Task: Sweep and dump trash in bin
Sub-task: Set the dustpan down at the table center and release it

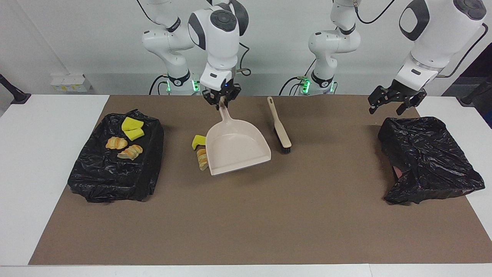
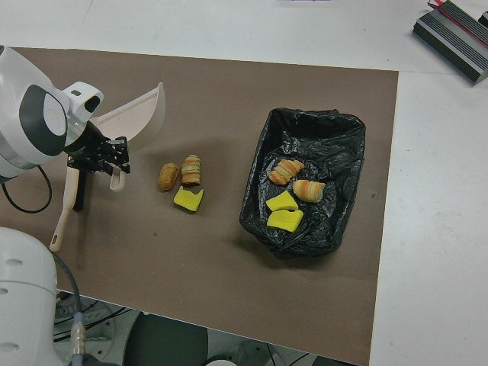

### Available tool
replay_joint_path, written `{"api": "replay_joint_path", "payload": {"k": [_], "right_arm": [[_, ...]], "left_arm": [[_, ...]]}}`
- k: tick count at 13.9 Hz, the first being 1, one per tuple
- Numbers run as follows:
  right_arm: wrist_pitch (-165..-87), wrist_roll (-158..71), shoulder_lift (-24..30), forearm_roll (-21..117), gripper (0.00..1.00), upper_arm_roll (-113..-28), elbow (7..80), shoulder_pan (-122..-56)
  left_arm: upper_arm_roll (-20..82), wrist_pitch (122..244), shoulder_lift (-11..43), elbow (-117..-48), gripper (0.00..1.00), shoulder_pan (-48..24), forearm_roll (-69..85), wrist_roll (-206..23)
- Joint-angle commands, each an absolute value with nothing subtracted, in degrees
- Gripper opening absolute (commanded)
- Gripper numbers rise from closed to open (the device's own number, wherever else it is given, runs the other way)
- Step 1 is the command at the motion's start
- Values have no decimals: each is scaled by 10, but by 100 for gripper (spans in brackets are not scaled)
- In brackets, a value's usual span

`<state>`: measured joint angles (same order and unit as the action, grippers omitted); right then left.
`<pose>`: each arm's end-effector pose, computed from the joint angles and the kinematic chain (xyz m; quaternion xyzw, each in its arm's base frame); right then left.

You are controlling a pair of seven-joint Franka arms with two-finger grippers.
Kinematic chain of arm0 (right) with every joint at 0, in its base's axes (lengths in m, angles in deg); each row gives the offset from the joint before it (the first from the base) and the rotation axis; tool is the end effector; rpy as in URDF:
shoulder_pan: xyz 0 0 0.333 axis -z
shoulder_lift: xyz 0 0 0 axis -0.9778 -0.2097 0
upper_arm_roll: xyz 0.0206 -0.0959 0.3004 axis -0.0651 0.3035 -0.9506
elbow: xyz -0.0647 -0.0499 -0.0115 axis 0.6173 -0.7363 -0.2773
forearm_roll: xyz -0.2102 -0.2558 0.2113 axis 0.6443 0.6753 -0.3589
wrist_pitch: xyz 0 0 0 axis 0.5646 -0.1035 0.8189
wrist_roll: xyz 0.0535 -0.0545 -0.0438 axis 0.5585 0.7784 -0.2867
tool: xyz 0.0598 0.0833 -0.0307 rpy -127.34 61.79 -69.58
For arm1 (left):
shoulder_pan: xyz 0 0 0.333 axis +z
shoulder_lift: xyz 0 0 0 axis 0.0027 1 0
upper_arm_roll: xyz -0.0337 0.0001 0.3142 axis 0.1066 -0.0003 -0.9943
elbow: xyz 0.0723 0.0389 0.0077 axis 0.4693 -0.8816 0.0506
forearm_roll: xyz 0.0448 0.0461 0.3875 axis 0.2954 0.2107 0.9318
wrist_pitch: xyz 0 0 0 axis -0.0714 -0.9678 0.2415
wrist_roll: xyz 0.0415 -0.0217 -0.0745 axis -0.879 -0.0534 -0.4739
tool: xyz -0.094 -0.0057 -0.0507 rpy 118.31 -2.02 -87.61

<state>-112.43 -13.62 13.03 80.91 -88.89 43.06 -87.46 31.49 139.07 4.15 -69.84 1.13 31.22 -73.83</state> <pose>0.4799 0.3252 0.4930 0.9923 0.1194 -0.0277 0.0154 0.5484 -0.0259 0.5981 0.9990 -0.0397 0.0014 0.0207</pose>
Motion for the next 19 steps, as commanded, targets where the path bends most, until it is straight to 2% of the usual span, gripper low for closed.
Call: {"api": "replay_joint_path", "payload": {"k": [1,3,5,10,11,12,13,14,15,19], "right_arm": [[-1135,-26,-34,808,0,-916,263,-879],[-1172,-11,-113,832,0,-928,198,-899],[-1231,25,-170,887,0,-932,175,-919],[-1276,35,-220,935,0,-937,182,-927],[-1295,42,-227,953,5,-938,188,-928],[-1298,43,-228,962,12,-938,195,-927],[-1291,44,-228,963,27,-939,195,-927],[-1287,44,-225,961,71,-940,195,-927],[-1284,40,-217,961,100,-949,196,-925],[-1227,54,-129,945,100,-997,275,-916]], "left_arm": [[317,1383,40,-693,100,15,323,-736],[317,1383,39,-693,100,16,323,-736],[317,1384,39,-693,100,15,323,-736],[317,1384,40,-693,100,15,323,-736],[317,1383,40,-693,100,15,323,-736],[317,1384,40,-693,100,15,323,-736],[317,1383,39,-693,100,15,323,-736],[317,1383,39,-693,100,15,323,-736],[317,1384,40,-692,100,15,323,-736],[317,1375,37,-695,100,14,323,-736]]}}
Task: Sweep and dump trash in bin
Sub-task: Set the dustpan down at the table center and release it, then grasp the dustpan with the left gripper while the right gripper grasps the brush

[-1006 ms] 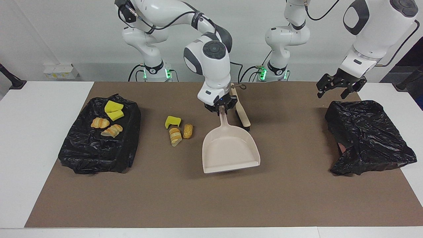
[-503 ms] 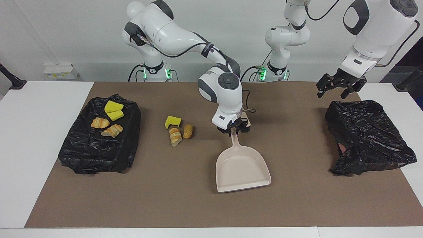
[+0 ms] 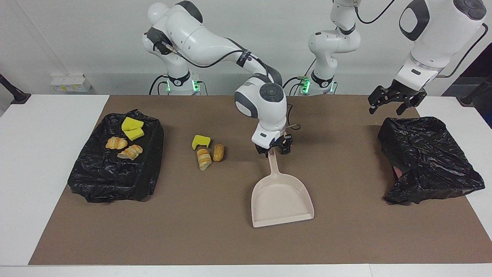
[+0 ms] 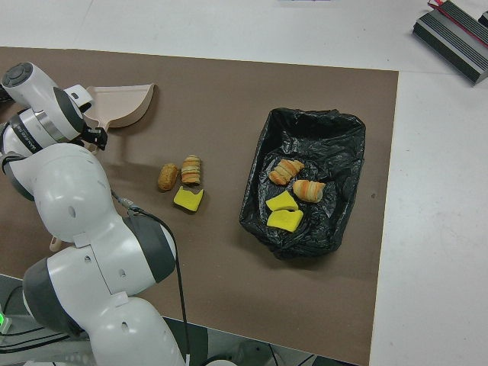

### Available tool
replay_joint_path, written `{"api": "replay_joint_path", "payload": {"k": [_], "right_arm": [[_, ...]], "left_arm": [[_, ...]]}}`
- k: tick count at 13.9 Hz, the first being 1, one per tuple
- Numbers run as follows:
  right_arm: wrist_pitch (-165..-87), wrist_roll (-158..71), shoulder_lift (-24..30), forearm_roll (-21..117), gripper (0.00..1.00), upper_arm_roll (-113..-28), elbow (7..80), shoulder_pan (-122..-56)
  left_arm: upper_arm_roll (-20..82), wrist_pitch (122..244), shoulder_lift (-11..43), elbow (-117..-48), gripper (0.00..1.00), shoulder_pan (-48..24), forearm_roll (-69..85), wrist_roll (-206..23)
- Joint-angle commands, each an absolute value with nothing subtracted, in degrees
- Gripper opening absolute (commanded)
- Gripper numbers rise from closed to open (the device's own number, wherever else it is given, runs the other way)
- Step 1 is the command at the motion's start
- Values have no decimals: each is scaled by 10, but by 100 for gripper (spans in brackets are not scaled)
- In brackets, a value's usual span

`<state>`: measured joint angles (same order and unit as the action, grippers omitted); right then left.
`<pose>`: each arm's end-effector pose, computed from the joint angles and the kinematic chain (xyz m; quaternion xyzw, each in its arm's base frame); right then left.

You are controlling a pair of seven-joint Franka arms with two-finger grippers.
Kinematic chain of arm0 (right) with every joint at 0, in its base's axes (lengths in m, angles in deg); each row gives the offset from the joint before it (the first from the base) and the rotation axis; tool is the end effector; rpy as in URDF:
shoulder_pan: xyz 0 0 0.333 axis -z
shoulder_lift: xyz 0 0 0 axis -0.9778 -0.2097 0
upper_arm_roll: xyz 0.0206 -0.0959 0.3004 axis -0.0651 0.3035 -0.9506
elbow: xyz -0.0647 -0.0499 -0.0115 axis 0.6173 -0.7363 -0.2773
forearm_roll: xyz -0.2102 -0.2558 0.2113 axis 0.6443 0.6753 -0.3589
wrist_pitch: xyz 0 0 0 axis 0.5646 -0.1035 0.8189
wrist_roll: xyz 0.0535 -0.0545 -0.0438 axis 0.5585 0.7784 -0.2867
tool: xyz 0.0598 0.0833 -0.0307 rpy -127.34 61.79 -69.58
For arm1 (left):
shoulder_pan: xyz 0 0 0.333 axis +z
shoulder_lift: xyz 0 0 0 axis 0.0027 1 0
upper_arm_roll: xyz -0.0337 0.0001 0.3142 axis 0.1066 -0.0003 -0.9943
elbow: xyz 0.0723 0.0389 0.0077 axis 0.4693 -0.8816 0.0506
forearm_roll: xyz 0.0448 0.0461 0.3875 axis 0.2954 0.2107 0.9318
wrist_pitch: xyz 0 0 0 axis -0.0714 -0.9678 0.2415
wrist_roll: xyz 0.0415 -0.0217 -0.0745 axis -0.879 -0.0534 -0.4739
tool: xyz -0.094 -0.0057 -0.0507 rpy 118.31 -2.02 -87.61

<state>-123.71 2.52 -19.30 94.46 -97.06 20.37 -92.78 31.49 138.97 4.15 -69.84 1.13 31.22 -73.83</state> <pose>0.5491 0.4651 0.3750 -0.9943 -0.0919 0.0062 0.0541 0.5483 -0.0259 0.5979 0.9990 -0.0397 0.0006 0.0207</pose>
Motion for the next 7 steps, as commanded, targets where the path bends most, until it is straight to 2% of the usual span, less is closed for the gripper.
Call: {"api": "replay_joint_path", "payload": {"k": [1,5,7], "right_arm": [[-1227,66,-105,941,100,-1007,309,-916],[-1244,77,-46,939,100,-1060,424,-910],[-1309,74,-11,926,100,-1073,503,-900]], "left_arm": [[317,1384,39,-693,100,13,323,-736],[325,1404,43,-696,100,2,317,-741],[325,1422,55,-701,100,-43,312,-787]]}}
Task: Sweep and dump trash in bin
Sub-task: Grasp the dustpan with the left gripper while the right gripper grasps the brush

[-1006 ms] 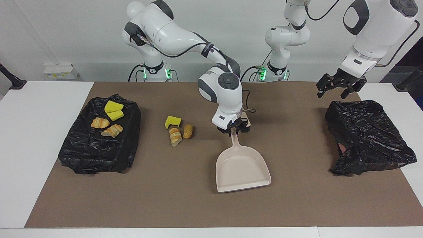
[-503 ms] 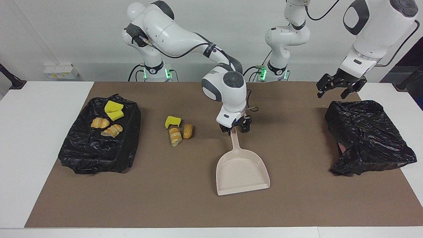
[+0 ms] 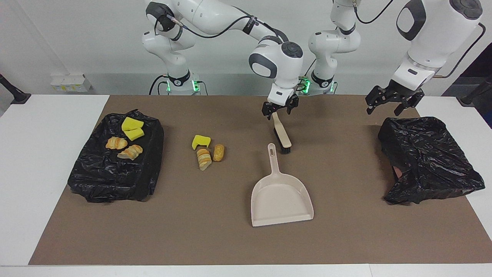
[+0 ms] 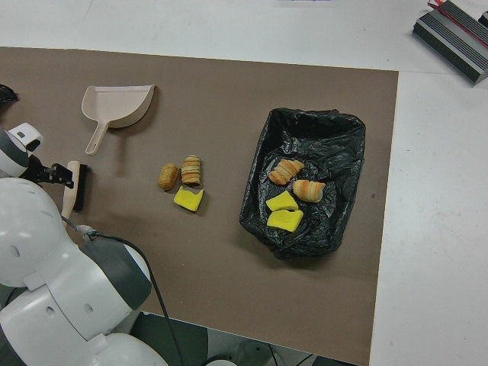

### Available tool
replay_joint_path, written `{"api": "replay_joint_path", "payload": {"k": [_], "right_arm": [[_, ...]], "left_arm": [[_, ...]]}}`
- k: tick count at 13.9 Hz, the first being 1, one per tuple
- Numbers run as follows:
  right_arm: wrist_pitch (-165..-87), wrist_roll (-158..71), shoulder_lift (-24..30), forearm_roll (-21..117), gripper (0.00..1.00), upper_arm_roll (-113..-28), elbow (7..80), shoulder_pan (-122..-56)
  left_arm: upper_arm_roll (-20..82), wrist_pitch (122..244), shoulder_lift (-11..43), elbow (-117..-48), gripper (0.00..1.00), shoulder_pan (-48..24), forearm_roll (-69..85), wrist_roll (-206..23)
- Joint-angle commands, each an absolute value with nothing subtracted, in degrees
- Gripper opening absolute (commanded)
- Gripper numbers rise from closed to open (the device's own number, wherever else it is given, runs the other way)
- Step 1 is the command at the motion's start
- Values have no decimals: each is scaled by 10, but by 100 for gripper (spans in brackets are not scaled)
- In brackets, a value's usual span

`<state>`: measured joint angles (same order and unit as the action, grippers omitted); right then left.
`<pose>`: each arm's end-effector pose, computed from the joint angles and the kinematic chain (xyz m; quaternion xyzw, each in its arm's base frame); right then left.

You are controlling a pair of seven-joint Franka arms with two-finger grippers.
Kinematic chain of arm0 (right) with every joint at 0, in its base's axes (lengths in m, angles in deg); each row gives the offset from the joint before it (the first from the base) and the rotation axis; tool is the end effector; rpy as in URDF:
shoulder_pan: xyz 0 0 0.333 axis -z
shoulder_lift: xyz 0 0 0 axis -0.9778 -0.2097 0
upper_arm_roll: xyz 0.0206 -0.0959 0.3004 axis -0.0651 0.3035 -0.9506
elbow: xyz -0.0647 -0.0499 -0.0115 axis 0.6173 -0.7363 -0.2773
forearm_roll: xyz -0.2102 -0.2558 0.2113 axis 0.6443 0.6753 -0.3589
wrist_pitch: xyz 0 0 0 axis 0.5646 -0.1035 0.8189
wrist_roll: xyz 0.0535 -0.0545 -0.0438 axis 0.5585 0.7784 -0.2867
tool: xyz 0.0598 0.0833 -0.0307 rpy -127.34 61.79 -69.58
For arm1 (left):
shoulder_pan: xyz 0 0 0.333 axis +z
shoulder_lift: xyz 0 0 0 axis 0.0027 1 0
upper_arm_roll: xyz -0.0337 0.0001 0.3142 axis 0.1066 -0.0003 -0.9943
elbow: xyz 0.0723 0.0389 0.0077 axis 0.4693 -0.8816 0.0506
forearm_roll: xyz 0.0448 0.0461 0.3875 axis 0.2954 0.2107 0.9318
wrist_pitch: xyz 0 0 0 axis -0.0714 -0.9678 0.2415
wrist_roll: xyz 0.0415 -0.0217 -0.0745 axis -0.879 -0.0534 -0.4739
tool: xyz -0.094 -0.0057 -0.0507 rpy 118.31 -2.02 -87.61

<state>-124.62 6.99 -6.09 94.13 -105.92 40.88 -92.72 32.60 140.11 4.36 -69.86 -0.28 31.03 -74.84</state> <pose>0.3907 0.5039 0.3779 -0.9850 -0.1708 0.0261 0.0004 0.5496 -0.0506 0.5975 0.9983 -0.0525 0.0078 0.0223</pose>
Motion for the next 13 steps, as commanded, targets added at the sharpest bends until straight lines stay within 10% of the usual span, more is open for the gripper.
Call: {"api": "replay_joint_path", "payload": {"k": [1,5,6,10,13], "right_arm": [[-1354,76,-8,919,100,-1075,533,-900],[-1373,71,3,919,97,-1080,566,-900],[-1373,70,3,919,75,-1080,566,-899],[-1383,70,0,919,68,-1080,562,-900],[-1383,67,0,919,12,-1080,561,-900]], "left_arm": [[325,1446,64,-705,100,-62,312,-807],[324,1520,124,-711,100,-136,308,-866],[324,1534,139,-711,100,-159,311,-877],[324,1613,210,-710,100,-230,336,-969],[323,1660,252,-707,100,-267,338,-993]]}}
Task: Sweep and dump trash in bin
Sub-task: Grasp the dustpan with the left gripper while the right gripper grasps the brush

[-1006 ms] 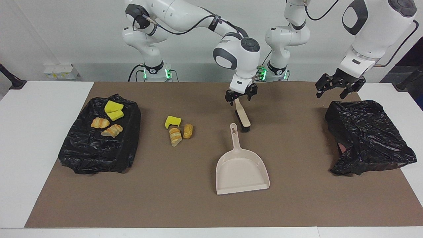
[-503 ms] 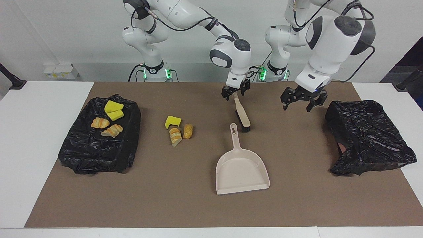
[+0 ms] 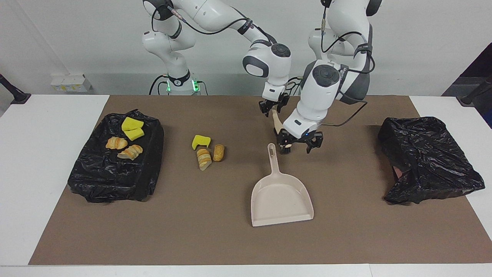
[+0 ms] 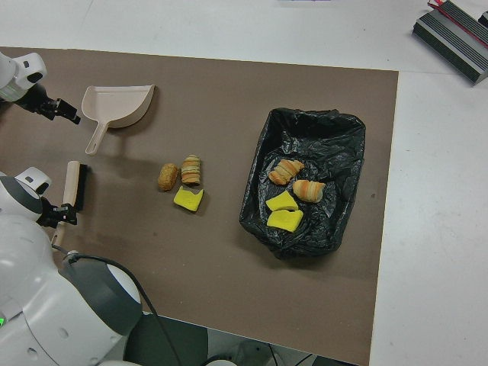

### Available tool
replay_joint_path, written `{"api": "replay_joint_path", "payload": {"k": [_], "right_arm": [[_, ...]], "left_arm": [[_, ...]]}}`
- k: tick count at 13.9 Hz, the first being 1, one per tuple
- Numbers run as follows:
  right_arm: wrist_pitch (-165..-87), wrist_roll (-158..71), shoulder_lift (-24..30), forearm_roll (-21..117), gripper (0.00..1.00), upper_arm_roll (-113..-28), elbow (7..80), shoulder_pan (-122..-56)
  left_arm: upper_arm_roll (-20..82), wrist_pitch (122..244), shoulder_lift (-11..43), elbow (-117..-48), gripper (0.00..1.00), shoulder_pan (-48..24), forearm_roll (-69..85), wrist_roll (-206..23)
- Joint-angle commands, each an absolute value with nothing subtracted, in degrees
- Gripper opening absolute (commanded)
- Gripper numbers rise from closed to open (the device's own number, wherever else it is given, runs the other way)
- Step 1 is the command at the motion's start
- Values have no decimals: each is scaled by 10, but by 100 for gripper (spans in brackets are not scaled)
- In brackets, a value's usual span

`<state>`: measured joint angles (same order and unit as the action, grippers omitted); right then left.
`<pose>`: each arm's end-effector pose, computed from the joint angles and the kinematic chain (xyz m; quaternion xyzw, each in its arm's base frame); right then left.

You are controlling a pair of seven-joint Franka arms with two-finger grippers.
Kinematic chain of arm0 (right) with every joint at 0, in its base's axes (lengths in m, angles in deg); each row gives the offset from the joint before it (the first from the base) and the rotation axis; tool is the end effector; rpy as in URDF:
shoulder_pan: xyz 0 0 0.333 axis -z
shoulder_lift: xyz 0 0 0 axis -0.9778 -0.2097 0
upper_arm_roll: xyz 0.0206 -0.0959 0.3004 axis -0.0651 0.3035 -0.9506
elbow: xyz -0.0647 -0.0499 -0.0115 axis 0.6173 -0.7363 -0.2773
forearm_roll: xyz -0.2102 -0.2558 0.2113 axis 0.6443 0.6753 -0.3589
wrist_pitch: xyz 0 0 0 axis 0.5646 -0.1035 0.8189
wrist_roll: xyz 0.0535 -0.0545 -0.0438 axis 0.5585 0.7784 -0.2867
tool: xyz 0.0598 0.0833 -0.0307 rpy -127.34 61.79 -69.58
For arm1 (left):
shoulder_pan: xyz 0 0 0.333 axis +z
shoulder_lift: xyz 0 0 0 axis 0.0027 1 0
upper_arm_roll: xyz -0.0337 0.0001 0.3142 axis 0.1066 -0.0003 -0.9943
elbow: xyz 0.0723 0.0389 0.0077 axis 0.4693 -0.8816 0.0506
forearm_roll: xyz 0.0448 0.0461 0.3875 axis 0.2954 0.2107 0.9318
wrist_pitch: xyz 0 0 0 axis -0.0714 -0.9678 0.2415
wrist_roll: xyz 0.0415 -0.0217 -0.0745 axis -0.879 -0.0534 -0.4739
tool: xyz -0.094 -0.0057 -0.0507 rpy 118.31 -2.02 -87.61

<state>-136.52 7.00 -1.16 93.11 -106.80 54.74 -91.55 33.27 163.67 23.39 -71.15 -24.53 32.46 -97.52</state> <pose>0.3442 0.4865 0.3340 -0.9817 -0.1897 0.0103 0.0106 0.5678 -0.3187 0.4239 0.9968 -0.0666 0.0240 0.0362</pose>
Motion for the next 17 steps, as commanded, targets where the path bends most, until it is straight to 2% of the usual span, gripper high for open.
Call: {"api": "replay_joint_path", "payload": {"k": [1,3,5,9,10,12,13,14,15,17], "right_arm": [[-1382,68,-3,919,0,-1080,559,-899],[-1367,64,-5,919,0,-1079,547,-899],[-1320,55,4,919,0,-1078,541,-898],[-1223,42,83,882,0,-1072,544,-873],[-1203,24,109,857,0,-1063,548,-868],[-1155,-18,175,804,0,-1011,563,-866],[-1132,-52,209,774,0,-980,570,-868],[-1105,-74,237,763,0,-960,579,-866],[-1083,-80,254,763,0,-937,582,-867],[-1072,-80,264,774,0,-913,597,-863]], "left_arm": [[323,1664,255,-708,100,-269,342,-993],[324,1670,258,-713,100,-272,343,-994],[324,1684,268,-713,100,-274,343,-1018],[323,1685,288,-712,100,-291,344,-1040],[324,1685,288,-712,91,-291,343,-1048],[324,1685,288,-717,52,-293,341,-1054],[324,1686,288,-722,28,-293,338,-1055],[324,1692,286,-731,11,-293,338,-1054],[324,1697,285,-737,0,-293,337,-1053],[324,1700,285,-739,0,-291,337,-1048]]}}
